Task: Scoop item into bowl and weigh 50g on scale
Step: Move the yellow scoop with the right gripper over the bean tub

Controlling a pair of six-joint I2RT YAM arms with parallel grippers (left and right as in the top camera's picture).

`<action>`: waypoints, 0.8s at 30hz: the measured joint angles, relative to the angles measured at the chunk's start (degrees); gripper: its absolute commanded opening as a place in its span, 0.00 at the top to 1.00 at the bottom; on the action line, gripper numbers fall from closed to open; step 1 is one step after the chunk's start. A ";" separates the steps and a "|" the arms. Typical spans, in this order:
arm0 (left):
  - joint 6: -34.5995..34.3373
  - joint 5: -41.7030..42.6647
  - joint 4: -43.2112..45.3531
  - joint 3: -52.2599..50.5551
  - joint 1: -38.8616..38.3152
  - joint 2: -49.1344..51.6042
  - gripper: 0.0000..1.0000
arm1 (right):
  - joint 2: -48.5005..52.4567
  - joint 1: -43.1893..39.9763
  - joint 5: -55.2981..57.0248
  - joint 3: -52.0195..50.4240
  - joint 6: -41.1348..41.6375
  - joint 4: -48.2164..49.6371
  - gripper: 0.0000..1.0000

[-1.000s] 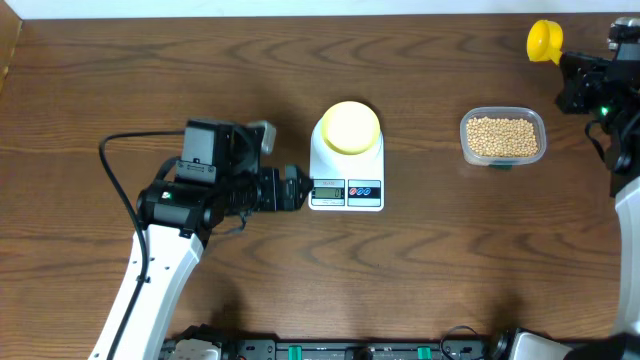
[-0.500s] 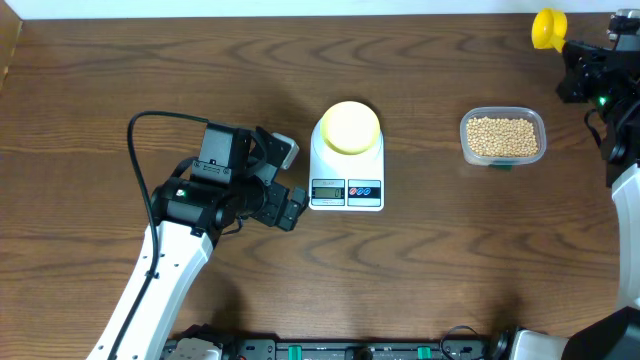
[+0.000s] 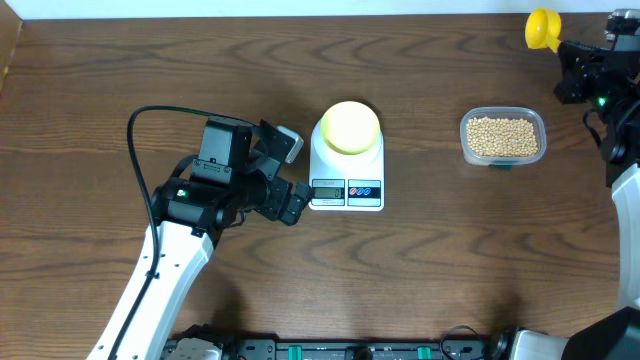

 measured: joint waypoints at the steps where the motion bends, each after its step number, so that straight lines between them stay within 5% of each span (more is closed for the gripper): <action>1: -0.13 0.17 -0.72 0.00 0.00 0.00 0.02 | 0.00 0.00 -0.07 0.00 0.00 0.00 0.99; 24: -0.15 0.20 -2.12 0.00 0.00 0.00 0.02 | 0.00 0.00 -0.09 0.00 0.00 -0.39 0.99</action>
